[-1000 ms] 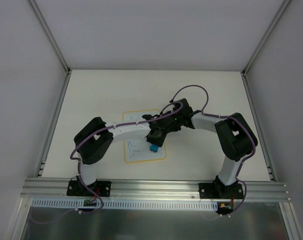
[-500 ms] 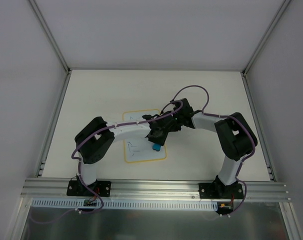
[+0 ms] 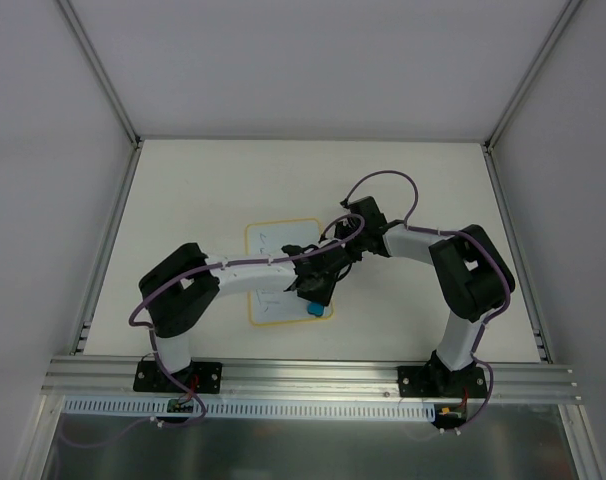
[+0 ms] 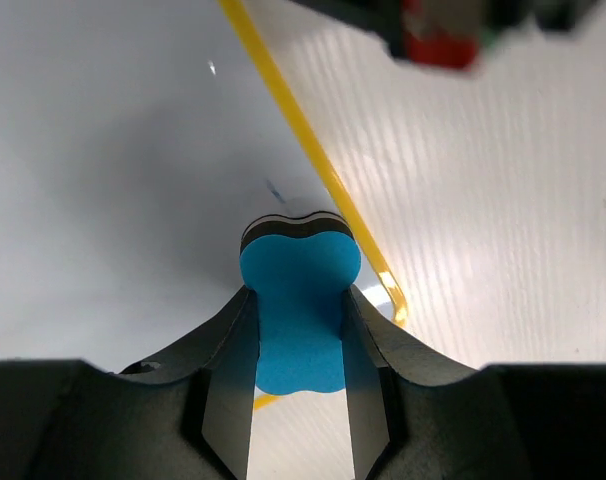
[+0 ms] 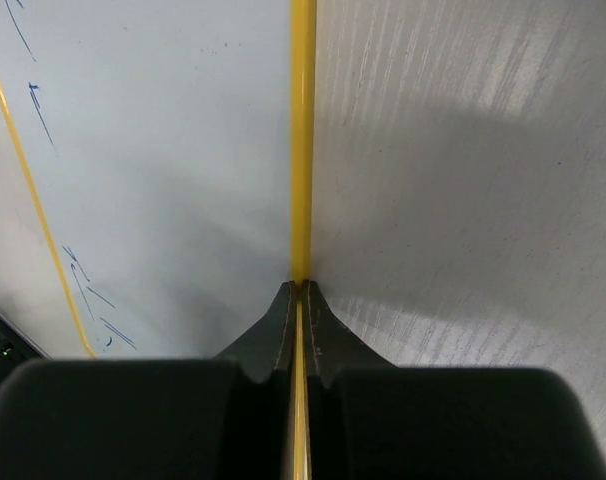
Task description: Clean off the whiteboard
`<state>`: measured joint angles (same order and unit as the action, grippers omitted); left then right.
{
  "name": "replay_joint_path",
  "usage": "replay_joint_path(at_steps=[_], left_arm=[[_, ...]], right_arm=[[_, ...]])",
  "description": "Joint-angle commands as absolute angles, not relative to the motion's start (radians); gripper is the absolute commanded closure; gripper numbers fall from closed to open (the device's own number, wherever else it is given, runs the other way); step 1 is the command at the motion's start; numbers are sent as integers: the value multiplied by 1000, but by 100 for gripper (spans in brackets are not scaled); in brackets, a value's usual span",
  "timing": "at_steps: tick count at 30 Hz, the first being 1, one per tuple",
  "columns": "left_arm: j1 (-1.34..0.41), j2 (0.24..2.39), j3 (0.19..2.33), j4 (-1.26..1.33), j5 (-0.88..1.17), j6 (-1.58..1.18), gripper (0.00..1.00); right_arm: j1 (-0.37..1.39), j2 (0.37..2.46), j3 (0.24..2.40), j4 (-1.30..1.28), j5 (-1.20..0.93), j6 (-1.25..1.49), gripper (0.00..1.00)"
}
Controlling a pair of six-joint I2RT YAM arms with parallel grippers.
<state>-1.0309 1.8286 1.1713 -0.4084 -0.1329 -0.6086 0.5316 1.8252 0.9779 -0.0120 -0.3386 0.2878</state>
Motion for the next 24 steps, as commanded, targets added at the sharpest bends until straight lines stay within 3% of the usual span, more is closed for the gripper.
replay_joint_path(at_steps=[1,24], left_arm=[[-1084,1833,1117,-505,-75,-655,100],[-910,1896,1241,-601,-278,-583,100]], right_arm=[[528,1898,942,-110,-216,253,100],[526,1905,943,-110,-227,250,100]])
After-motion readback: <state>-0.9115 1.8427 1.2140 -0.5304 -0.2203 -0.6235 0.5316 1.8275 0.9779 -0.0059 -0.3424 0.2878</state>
